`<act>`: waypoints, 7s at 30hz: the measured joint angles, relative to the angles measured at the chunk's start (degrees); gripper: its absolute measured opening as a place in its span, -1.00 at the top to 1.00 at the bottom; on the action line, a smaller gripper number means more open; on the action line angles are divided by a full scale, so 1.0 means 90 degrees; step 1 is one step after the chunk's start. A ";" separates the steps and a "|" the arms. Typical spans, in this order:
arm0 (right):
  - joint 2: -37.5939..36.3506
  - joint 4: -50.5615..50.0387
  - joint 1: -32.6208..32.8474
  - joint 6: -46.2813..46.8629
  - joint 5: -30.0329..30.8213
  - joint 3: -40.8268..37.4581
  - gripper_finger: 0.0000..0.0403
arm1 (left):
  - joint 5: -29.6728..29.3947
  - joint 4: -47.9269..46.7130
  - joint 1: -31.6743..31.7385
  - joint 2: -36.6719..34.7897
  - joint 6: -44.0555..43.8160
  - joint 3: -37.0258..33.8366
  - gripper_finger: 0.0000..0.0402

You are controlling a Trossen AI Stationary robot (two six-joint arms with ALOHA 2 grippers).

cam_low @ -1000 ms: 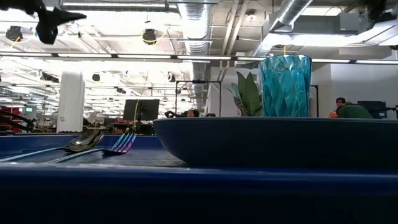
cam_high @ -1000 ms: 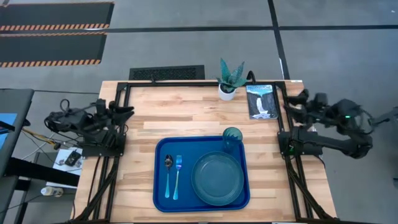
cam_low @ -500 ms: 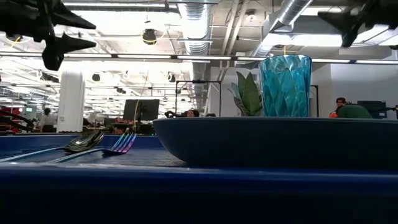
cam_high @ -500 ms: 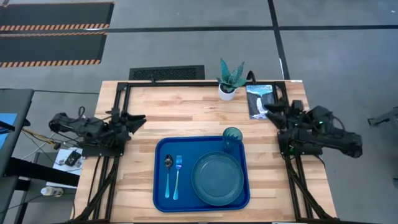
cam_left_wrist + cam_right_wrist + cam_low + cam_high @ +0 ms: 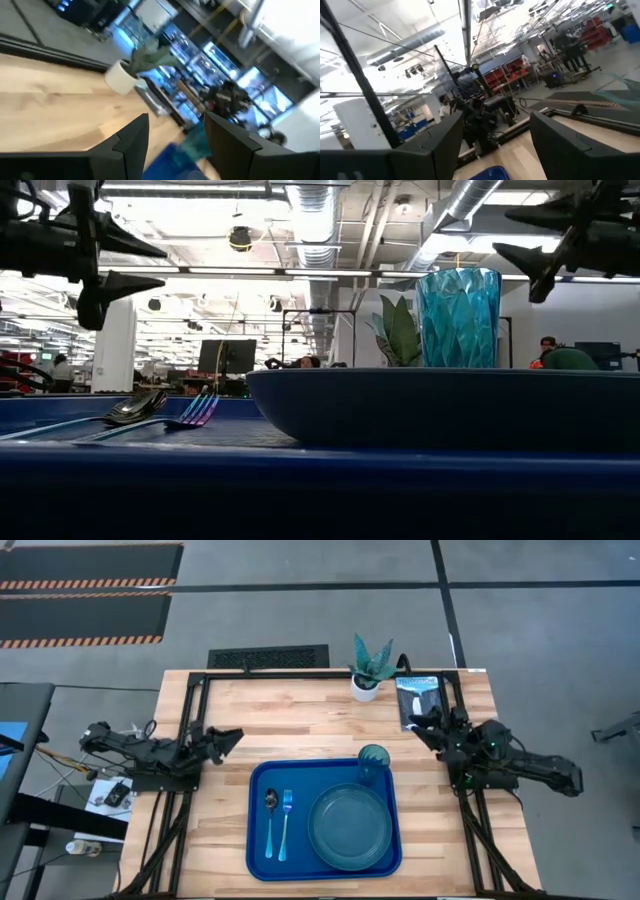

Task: Pick and place plate/cup/fork/spoon on tray
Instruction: Return to Home Position

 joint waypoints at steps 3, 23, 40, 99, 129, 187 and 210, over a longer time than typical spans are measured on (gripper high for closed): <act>-0.0025 0.0232 -0.0139 0.0174 0.0080 -0.0001 -0.26 | -0.0356 0.0070 0.0003 -0.0112 -0.0330 -0.0002 0.11; -0.0015 0.0754 -0.1540 0.2795 0.0107 -0.0013 -0.26 | 0.2646 0.0215 0.0068 -0.0095 -0.3773 -0.0007 0.11; -0.0015 0.1107 -0.1422 -0.0242 -0.2271 -0.0018 -0.26 | 0.1476 0.0984 0.0085 -0.0095 0.3790 -0.0010 0.11; 0.0162 -0.1772 0.0159 -0.2180 -0.1380 -0.0020 -0.26 | 0.3711 -0.1216 0.1716 -0.0089 0.3370 0.0339 0.11; 0.0162 -0.1760 0.0156 -0.2190 -0.1382 -0.0020 -0.26 | 0.3514 -0.0133 0.1710 -0.0093 0.2871 0.0007 0.11; 0.0162 -0.1750 0.0154 -0.2183 -0.1389 -0.0020 -0.26 | 0.3515 -0.0128 0.1710 -0.0093 0.2859 0.0005 0.11; 0.0160 -0.1750 0.0154 -0.2185 -0.1389 -0.0020 -0.26 | 0.3515 -0.0126 0.1710 -0.0091 0.2859 0.0005 0.11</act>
